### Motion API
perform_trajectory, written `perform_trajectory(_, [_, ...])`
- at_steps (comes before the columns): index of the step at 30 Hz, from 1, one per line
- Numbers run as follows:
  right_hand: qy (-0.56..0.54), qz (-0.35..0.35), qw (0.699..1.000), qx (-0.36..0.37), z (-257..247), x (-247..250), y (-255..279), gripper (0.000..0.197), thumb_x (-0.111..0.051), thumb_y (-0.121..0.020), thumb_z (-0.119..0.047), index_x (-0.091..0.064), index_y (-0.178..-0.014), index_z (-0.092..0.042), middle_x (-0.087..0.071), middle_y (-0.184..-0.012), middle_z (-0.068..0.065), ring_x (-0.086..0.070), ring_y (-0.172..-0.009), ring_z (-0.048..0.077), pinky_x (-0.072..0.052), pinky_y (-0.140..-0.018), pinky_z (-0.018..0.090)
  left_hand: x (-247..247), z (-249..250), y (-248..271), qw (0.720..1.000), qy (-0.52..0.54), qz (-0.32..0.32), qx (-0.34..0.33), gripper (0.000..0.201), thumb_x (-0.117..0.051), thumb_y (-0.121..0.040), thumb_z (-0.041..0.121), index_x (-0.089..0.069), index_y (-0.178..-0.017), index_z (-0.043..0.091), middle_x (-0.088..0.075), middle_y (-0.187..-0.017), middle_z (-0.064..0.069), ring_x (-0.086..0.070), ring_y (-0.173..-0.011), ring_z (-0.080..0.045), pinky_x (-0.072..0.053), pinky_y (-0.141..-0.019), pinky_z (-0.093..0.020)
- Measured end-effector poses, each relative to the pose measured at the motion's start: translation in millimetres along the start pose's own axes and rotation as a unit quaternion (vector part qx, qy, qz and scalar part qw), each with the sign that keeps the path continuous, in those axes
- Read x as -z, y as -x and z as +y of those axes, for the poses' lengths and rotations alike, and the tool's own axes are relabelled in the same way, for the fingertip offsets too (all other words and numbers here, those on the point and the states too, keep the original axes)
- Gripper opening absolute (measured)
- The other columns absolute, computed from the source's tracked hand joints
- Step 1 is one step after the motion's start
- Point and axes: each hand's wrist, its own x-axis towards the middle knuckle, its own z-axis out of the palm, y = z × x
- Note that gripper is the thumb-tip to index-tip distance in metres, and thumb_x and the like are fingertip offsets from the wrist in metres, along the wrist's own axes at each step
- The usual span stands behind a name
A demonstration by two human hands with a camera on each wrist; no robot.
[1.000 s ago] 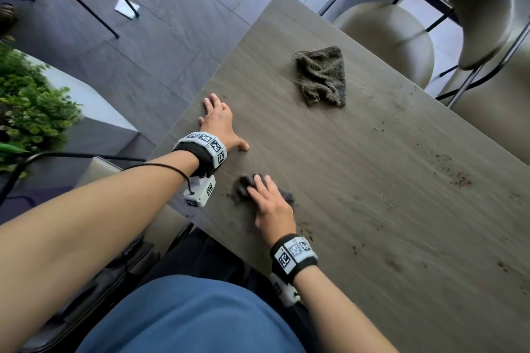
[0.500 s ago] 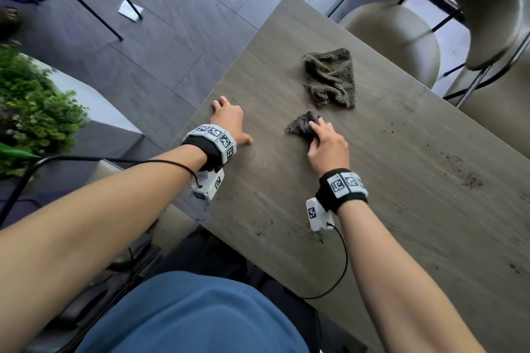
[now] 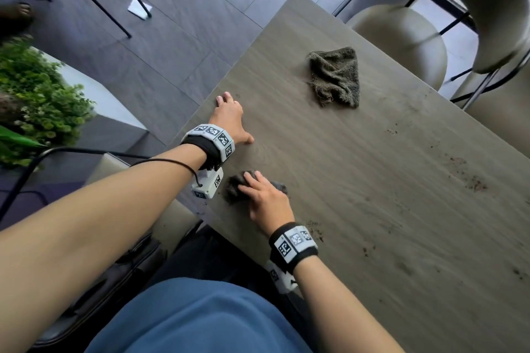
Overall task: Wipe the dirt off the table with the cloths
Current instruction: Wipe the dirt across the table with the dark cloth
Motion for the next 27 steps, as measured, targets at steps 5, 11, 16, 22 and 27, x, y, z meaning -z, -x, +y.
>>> perform_trajectory(5, [-0.039,0.139,0.986,-0.089,54.4,63.9,-23.0,0.045,-0.064,-0.072,-0.003,-0.073,-0.112,-0.021,-0.064,-0.129,0.003,-0.058,-0.122,0.022,-0.047,-0.1,0.032,-10.5,-4.5,6.9,0.999,0.028,0.026,0.001,0.109,-0.079,-0.072,0.059,-0.03,-0.15,0.001,-0.008,-0.164,-0.023,-0.01,-0.151,-0.036,-0.031,-0.116,-0.047])
perform_trajectory(11, [0.019,0.065,0.972,-0.225,111.9,96.5,-25.3,0.062,-0.044,-0.085,0.001,-0.05,-0.141,-0.026,-0.029,-0.157,-0.002,-0.024,-0.146,0.019,-0.03,-0.112,0.035,-7.1,-9.3,19.9,0.994,0.082,0.06,0.026,0.106,-0.082,-0.071,0.059,-0.032,-0.156,0.021,-0.006,-0.169,-0.005,-0.012,-0.154,-0.022,-0.022,-0.121,-0.04])
perform_trajectory(16, [0.045,0.017,0.989,-0.141,68.5,42.2,20.5,0.073,-0.047,-0.081,0.009,-0.045,-0.143,-0.03,-0.023,-0.159,-0.007,-0.017,-0.148,0.017,-0.035,-0.109,0.034,-12.3,-5.8,29.2,0.994,0.083,0.069,0.034,0.106,-0.08,-0.074,0.058,-0.028,-0.158,0.018,-0.011,-0.168,-0.006,-0.019,-0.152,-0.024,-0.025,-0.12,-0.042])
perform_trajectory(22, [0.056,-0.024,0.997,-0.039,43.7,1.3,69.7,0.073,-0.056,-0.075,0.011,-0.053,-0.137,-0.028,-0.033,-0.156,-0.006,-0.029,-0.144,0.022,-0.047,-0.102,0.035,-38.5,-4.8,46.7,0.991,0.085,0.103,0.031,0.102,-0.074,-0.079,0.06,-0.025,-0.159,0.017,-0.016,-0.167,-0.002,-0.018,-0.152,-0.02,-0.026,-0.118,-0.043])
perform_trajectory(27, [0.019,0.041,0.998,0.042,67.4,35.3,56.8,0.056,-0.062,-0.068,0.008,-0.071,-0.113,-0.025,-0.062,-0.131,0.001,-0.06,-0.119,0.024,-0.056,-0.087,0.039,-41.8,-3.7,46.7,0.993,0.075,0.083,0.036,0.103,-0.07,-0.083,0.061,-0.017,-0.161,0.021,-0.008,-0.169,0.0,-0.009,-0.155,-0.02,-0.025,-0.119,-0.046])
